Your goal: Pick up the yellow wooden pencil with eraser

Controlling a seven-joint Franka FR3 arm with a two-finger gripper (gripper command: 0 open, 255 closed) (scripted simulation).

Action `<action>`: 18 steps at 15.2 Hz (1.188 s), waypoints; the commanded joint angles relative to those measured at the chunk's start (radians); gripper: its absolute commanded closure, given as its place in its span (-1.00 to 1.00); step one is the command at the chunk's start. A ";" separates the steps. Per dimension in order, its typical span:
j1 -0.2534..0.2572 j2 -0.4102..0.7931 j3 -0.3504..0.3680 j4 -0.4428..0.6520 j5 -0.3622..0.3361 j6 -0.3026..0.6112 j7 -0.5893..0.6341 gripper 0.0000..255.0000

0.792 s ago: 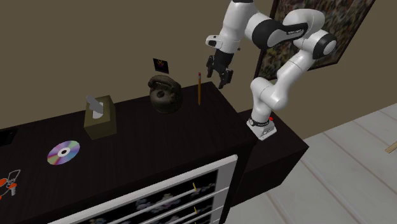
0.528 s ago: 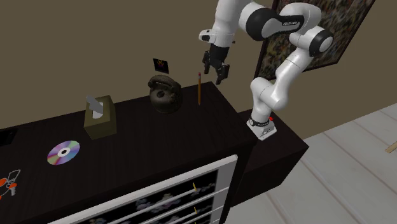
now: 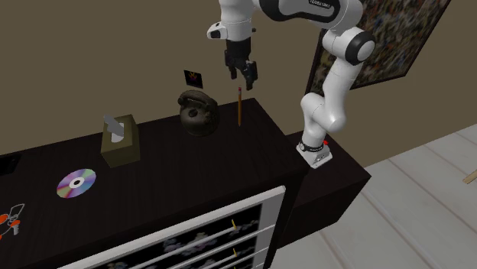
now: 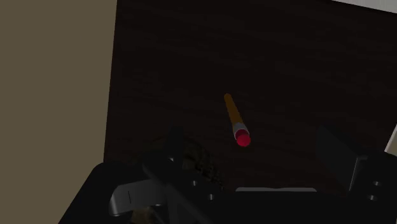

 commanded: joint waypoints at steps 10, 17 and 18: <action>-0.001 -0.030 -0.001 -0.116 0.000 0.076 -0.001 1.00; 0.000 -0.027 -0.001 -0.112 0.000 0.075 -0.001 1.00; 0.000 -0.020 -0.001 -0.091 0.001 0.061 -0.001 1.00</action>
